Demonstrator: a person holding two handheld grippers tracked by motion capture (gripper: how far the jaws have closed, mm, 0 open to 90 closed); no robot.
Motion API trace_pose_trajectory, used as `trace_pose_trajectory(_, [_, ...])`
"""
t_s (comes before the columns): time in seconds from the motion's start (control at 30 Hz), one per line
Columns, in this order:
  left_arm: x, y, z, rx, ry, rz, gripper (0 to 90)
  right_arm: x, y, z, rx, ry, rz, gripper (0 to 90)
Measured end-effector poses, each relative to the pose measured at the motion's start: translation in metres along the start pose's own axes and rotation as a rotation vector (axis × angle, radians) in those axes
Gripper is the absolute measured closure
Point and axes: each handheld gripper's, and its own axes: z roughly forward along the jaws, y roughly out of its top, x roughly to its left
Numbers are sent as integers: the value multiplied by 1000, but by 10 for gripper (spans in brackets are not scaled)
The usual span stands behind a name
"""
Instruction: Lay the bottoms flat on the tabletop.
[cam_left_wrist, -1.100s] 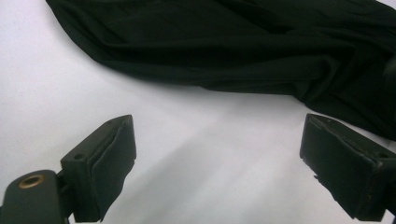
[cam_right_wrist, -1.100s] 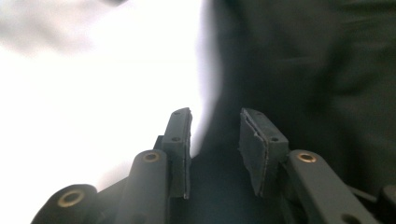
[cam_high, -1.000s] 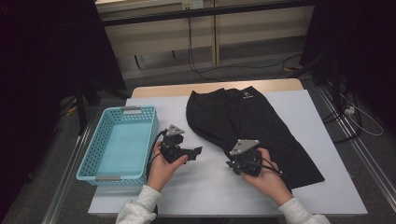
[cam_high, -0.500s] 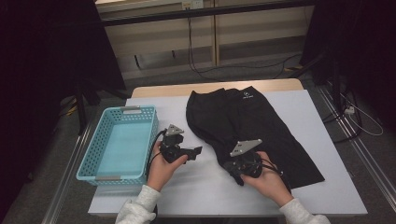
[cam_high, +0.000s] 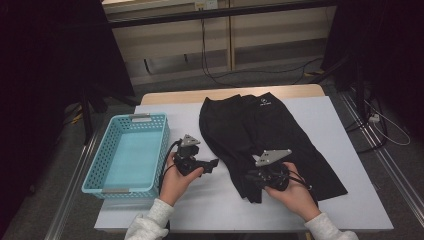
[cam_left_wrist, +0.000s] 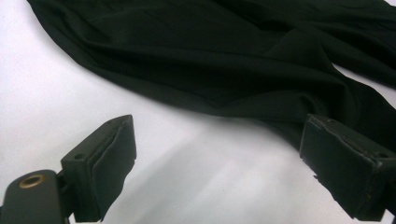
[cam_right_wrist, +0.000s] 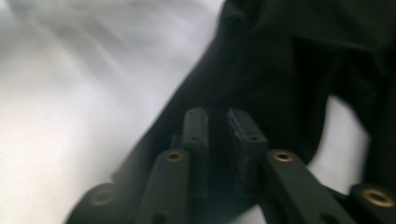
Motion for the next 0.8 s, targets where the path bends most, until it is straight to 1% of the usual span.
trace_pose_trajectory(0.03, [0,0,0,-2,0,-1,109,4,0,3,16,16,-17,676])
trace_pose_trajectory(0.07, [0,0,0,-1,-1,-3,109,7,1,8,41,26,-30,653])
trace_pose_trajectory(0.1, [0,1,-1,3,-2,0,109,11,1,11,56,15,-44,656])
trace_pose_trajectory(0.13, [-1,1,-1,2,-1,3,109,13,1,15,68,4,-55,687])
trace_pose_trajectory(0.17, [0,1,-1,5,0,13,109,14,0,18,87,2,-62,727])
trace_pose_trajectory(0.2, [-1,1,-1,4,-2,6,109,14,0,19,72,-7,-62,819])
trace_pose_trajectory(0.23, [-1,0,-1,2,-1,5,109,12,1,19,75,-15,-63,868])
trace_pose_trajectory(0.27, [-1,0,-1,2,0,5,109,10,2,18,72,-10,-52,900])
trace_pose_trajectory(0.3, [-1,0,-1,2,-1,4,109,7,2,16,65,-9,-38,900])
trace_pose_trajectory(0.37, [0,0,-1,2,1,5,109,3,1,13,66,-21,-26,900])
trace_pose_trajectory(0.43, [1,0,-2,0,1,3,109,-1,0,8,52,-23,-11,900])
trace_pose_trajectory(0.57, [1,0,-3,-7,2,-3,109,-12,-2,-7,25,-52,14,900])
trace_pose_trajectory(0.6, [1,0,-3,-5,2,0,109,-16,-4,-10,24,-62,22,900])
trace_pose_trajectory(0.67, [1,0,-2,-3,1,0,109,-23,-8,-16,27,-98,27,900])
trace_pose_trajectory(0.73, [0,0,-2,2,0,3,109,-29,-12,-20,33,-113,45,900])
trace_pose_trajectory(0.8, [0,1,-1,3,0,3,109,-33,-15,-22,28,-123,50,900])
